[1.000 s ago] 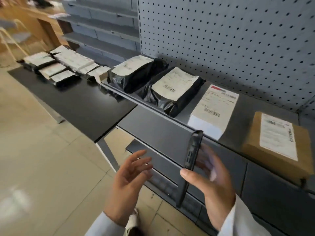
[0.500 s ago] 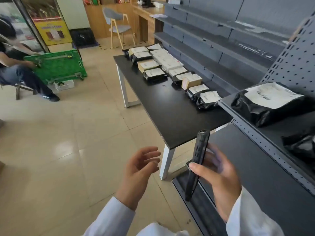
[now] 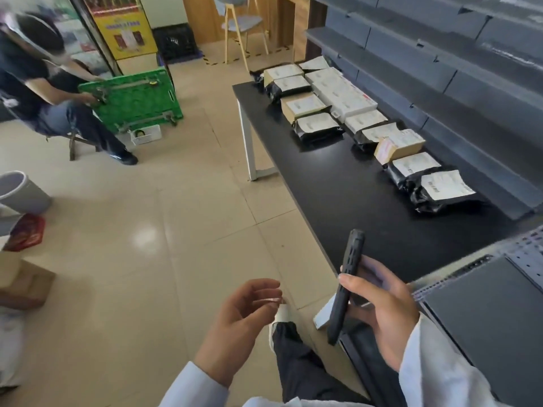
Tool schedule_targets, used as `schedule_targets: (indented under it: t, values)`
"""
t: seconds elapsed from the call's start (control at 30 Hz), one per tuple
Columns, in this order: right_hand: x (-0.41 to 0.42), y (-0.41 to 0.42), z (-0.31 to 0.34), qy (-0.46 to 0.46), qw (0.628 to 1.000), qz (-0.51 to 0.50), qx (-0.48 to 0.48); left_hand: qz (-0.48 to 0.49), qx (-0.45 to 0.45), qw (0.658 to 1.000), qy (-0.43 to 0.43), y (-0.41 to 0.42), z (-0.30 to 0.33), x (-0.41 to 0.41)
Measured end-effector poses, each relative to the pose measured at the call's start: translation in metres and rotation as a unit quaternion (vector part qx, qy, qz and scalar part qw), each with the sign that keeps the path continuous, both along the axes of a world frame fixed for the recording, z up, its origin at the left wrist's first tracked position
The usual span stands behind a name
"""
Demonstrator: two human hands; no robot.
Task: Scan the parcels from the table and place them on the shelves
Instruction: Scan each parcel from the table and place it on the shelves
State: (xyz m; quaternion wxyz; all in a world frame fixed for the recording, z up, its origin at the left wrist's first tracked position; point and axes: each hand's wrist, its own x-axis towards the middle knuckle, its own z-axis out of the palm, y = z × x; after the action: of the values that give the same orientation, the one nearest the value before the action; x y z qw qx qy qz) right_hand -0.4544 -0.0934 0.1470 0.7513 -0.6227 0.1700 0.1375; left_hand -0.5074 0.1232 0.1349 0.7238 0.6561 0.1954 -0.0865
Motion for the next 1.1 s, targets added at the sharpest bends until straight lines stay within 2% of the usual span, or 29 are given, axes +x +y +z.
schedule_targets:
  t: [0.17, 0.4, 0.5, 0.63, 0.8, 0.93, 1.1]
  values:
    - [0.113, 0.047, -0.019, 0.028, 0.999, -0.012, 0.036, 0.004, 0.063, 0.998, 0.023, 0.056, 0.009, 0.108]
    - [0.239, 0.101, -0.019, 0.055, 0.995, -0.058, 0.057, -0.059, 0.127, 0.99, 0.031, 0.103, 0.032, 0.243]
    - [0.272, 0.115, -0.016, 0.053, 0.995, -0.066, 0.052, -0.06, 0.129, 0.989, 0.036, 0.106, 0.028, 0.284]
    - [0.303, 0.118, -0.011, 0.032, 0.995, -0.079, 0.048, -0.135, 0.108, 0.983, 0.055, 0.099, 0.017, 0.327]
    - [0.34, 0.113, -0.02, 0.051, 0.977, -0.205, 0.042, -0.199, 0.117, 0.972, 0.053, 0.098, -0.007, 0.413]
    - [0.368, 0.109, -0.021, 0.072, 0.949, -0.306, 0.035, -0.296, 0.147, 0.943, 0.038, 0.099, -0.034, 0.498]
    - [0.404, 0.118, -0.007, 0.087, 0.909, -0.405, 0.046, -0.429, 0.209, 0.879, 0.003, 0.092, -0.056, 0.608]
